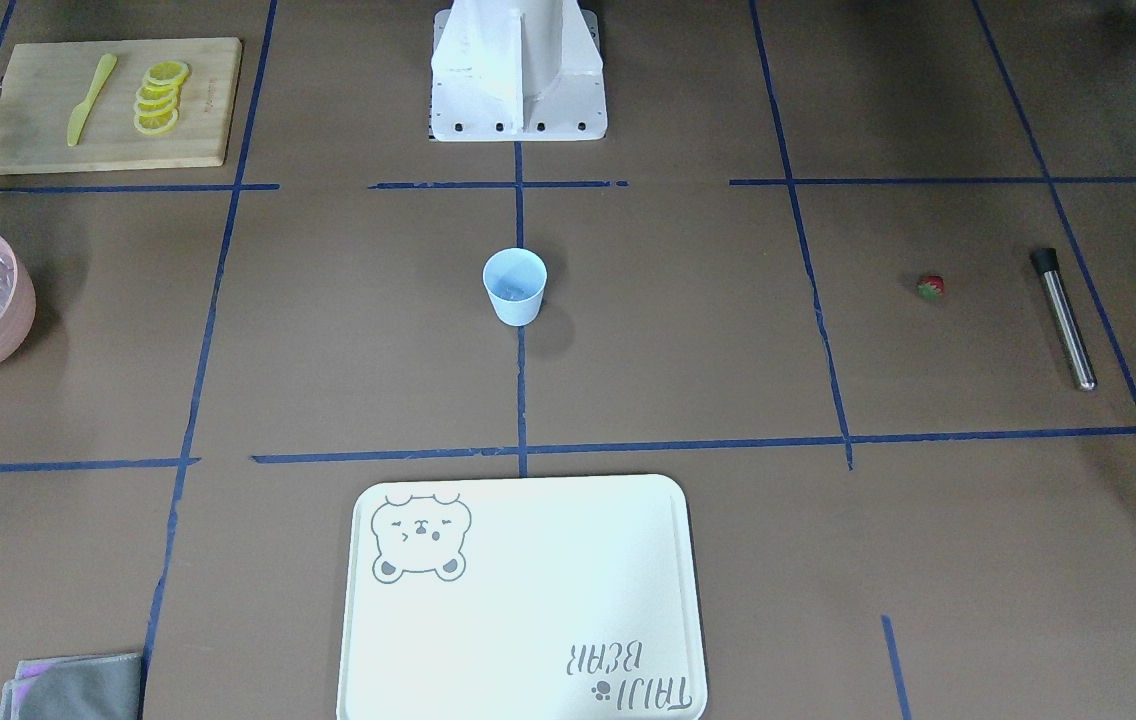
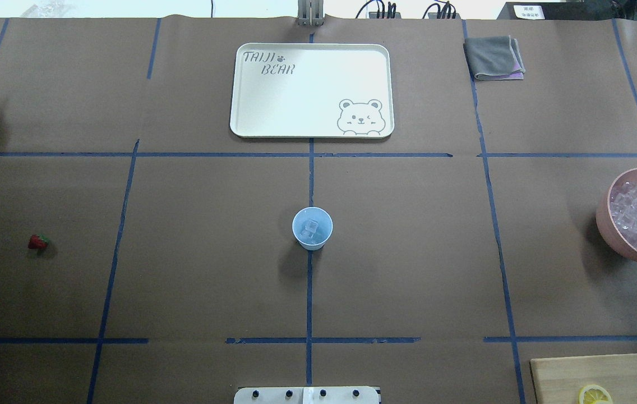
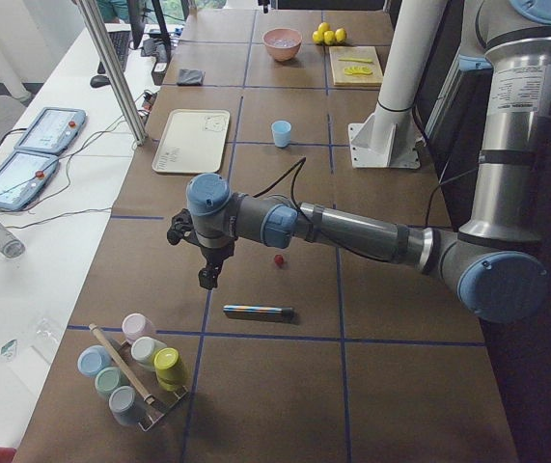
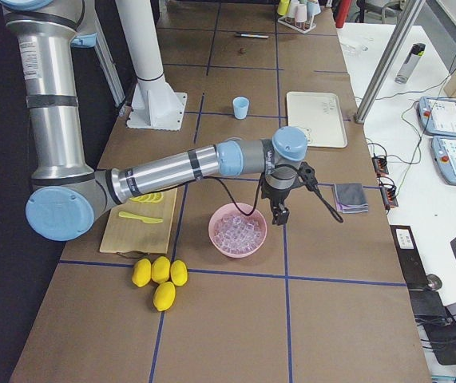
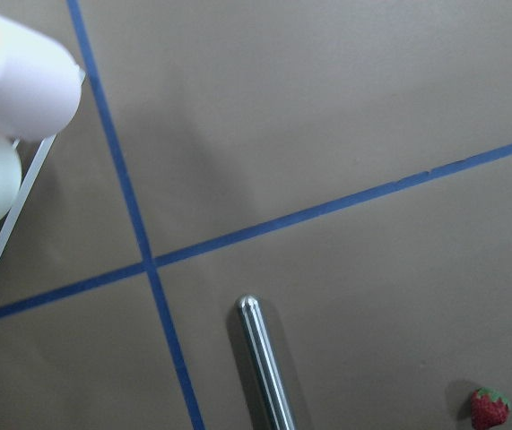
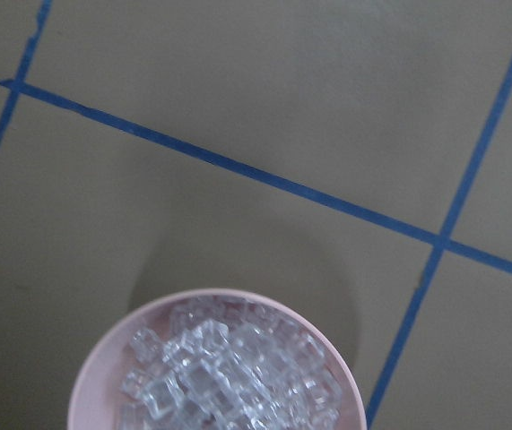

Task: Mash ice and strawberries in cup
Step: 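Drop the ice cube into the cup and withdraw the right gripper, then reach the left gripper down to the red strawberry and grasp it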

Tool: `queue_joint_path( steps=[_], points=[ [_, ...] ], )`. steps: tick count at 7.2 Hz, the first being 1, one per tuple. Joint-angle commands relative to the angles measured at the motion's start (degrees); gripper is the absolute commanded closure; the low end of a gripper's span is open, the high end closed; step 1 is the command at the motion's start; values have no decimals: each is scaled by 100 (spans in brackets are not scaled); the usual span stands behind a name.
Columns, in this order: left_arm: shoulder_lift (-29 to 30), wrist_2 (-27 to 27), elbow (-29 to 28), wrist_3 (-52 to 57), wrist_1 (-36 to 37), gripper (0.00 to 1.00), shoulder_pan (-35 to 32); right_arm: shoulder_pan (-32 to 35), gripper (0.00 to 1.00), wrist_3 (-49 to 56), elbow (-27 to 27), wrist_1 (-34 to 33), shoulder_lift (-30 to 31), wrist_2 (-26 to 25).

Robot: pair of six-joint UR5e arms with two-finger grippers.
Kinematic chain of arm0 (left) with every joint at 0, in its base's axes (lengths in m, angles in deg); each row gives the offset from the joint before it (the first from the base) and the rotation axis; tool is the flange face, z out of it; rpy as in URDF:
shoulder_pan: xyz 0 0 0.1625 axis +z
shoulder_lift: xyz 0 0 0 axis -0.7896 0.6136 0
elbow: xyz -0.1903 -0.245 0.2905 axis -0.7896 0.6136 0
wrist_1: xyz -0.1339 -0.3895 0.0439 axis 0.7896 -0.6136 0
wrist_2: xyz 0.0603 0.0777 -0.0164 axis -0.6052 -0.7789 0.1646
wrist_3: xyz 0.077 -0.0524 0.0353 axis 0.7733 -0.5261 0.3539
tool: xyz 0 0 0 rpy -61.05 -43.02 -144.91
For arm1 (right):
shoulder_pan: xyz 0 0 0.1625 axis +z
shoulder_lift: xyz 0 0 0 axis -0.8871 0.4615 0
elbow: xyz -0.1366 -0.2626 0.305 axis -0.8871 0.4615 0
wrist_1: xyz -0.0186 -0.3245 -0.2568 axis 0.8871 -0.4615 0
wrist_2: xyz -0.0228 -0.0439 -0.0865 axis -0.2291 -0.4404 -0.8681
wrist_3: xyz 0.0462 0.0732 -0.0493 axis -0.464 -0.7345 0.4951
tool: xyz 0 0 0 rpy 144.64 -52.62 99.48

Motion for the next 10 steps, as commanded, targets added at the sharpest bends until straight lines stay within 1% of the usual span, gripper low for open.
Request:
queue_joint_path(
  steps=[1, 3, 4, 5, 6, 7, 8, 9, 10],
  points=[
    [-84, -2, 233, -420, -310, 0, 338, 606, 1, 140, 3, 4, 528, 17],
    [-128, -72, 558, -2313, -416, 0, 1127, 706, 1, 97, -58, 13, 643, 26],
    [-303, -316, 717, -2897, -756, 0, 1479, 706, 0, 123, -41, 13, 644, 26],
    [-470, -676, 753, -3625, -1343, 0, 1918, 706, 0, 71, -49, 4, 644, 26],
    [-515, -1097, 754, -4250, -1688, 0, 2444, 706, 1, 62, -50, 13, 644, 26],
    [-620, -1414, 745, -4700, -1935, 0, 2806, 706, 0, 61, -41, 13, 644, 26],
    [-725, -1539, 606, -4905, -2381, 0, 2966, 706, 0, 53, -41, 13, 644, 26],
    [-770, -1540, 456, -4976, -2638, 0, 3020, 706, 0, 61, -41, 13, 644, 26],
    [-770, -1575, 307, -5012, -2675, 0, 3099, 706, 0, 61, -32, 13, 644, 26]
  ],
)
